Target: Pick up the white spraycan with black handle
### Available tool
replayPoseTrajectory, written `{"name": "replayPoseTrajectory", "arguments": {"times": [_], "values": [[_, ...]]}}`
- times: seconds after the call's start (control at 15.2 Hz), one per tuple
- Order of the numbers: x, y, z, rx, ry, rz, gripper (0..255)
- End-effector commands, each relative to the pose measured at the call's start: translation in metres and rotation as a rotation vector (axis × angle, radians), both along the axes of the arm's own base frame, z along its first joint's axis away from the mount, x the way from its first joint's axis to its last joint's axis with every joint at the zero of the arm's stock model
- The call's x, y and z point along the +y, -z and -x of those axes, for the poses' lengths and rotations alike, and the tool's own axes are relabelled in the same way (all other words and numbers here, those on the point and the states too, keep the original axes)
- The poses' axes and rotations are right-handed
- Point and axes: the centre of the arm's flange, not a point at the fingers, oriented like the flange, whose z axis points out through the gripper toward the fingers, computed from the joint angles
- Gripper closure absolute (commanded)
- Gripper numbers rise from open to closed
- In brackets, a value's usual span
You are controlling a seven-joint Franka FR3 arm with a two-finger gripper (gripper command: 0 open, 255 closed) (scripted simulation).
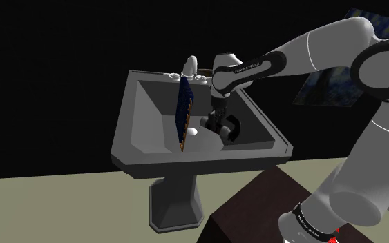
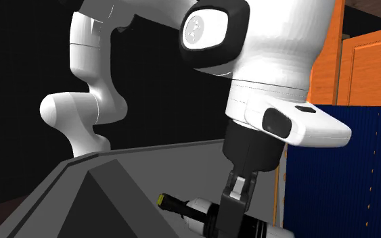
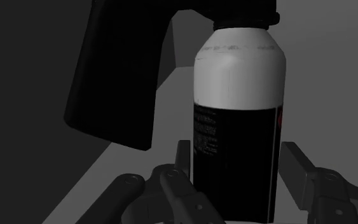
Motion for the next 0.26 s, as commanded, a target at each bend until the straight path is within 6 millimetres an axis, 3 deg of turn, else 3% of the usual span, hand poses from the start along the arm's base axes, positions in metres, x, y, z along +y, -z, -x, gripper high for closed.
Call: {"name": "replayPoseTrajectory", "arguments": {"times": [0.0,0.2], "values": [[-0.0015,-0.0113,0.0000,0.000,0.000,0.000,255],[-0.0015,-0.0174,0.0000,0.000,0.000,0.000,255]]}}
